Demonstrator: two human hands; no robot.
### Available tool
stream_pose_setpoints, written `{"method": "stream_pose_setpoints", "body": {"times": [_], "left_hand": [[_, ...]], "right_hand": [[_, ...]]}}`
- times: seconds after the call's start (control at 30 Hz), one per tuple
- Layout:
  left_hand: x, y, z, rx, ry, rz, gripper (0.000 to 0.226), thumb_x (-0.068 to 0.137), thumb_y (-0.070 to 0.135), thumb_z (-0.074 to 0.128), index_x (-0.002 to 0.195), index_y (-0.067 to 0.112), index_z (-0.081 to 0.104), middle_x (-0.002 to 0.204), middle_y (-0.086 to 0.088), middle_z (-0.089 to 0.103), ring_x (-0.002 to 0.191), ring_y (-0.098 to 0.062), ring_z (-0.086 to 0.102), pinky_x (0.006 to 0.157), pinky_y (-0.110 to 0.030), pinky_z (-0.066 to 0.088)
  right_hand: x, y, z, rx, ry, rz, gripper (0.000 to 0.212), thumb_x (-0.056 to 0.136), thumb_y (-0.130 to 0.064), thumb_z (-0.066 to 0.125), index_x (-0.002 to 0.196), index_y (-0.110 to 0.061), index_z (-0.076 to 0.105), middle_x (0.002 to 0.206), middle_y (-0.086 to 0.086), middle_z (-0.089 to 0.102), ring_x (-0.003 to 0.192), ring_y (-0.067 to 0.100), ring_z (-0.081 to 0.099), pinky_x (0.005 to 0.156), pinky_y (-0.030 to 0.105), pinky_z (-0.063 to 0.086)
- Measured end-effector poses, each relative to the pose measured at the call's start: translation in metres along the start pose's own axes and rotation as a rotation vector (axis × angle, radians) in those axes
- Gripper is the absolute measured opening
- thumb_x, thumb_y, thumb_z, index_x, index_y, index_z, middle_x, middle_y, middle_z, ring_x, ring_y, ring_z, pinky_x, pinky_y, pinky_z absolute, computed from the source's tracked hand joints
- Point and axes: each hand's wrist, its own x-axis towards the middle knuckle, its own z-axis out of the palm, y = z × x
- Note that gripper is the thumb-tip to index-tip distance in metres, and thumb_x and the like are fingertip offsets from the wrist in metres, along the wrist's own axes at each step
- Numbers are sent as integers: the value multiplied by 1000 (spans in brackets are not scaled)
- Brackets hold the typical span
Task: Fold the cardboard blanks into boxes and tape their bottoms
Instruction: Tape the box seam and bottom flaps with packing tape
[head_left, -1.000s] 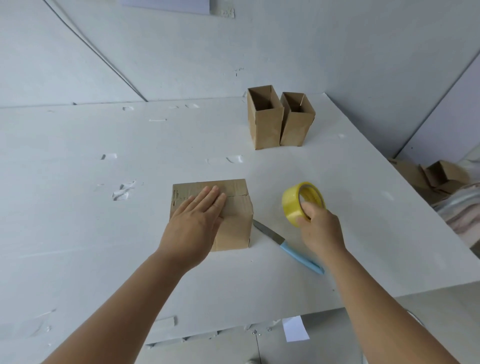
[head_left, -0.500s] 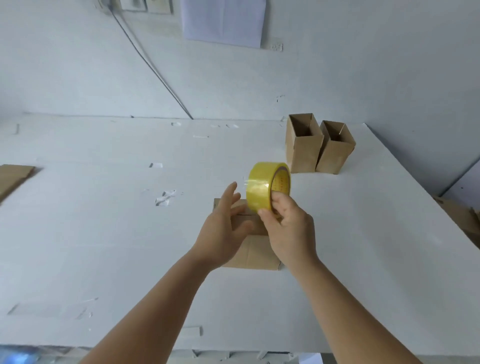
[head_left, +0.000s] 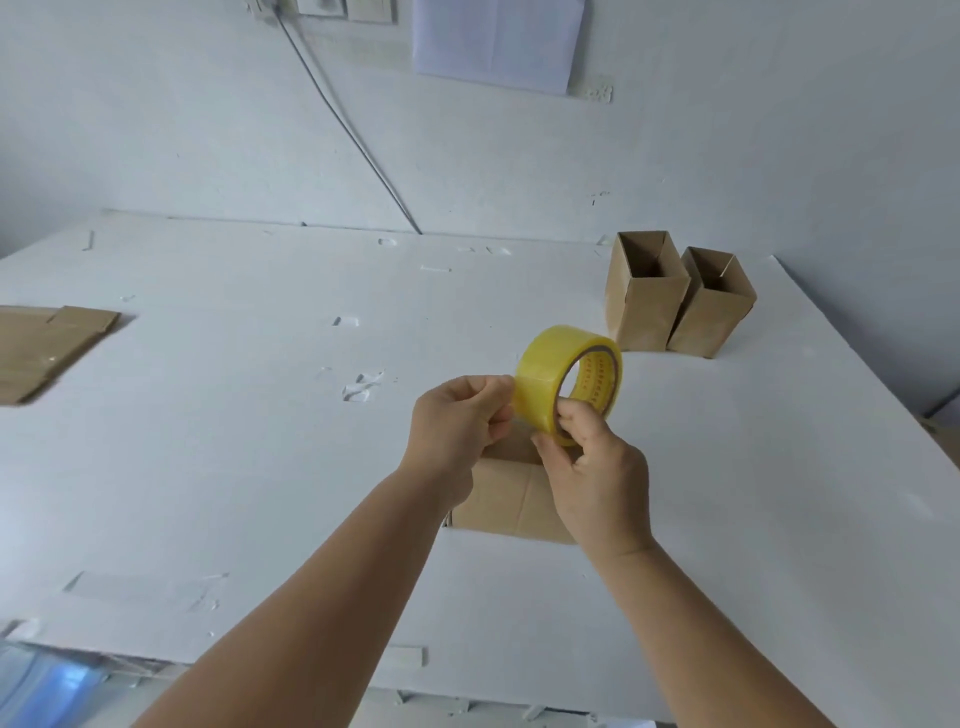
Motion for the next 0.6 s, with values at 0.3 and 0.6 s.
{"method": "stream_pose_setpoints", "body": {"times": [0.3, 0.6], "left_hand": [[2, 12, -11, 5, -37, -40, 18, 93, 7, 51, 85, -5, 62, 87, -18, 65, 86, -22, 66, 87, -28, 54], [23, 12, -15, 179, 35, 38, 18, 89, 11, 63, 75, 5, 54, 80, -14, 68, 77, -19, 69, 78, -29, 58]], "right_hand": [[3, 6, 14, -104, -87, -142, 21, 81, -19, 70, 101, -16, 67, 84, -3, 68, 80, 20, 56, 63, 23, 42], [23, 3, 11, 188, 224, 85, 40, 72, 0, 72, 107, -5, 51, 111, 0, 36, 103, 29, 50, 89, 38, 48]]}}
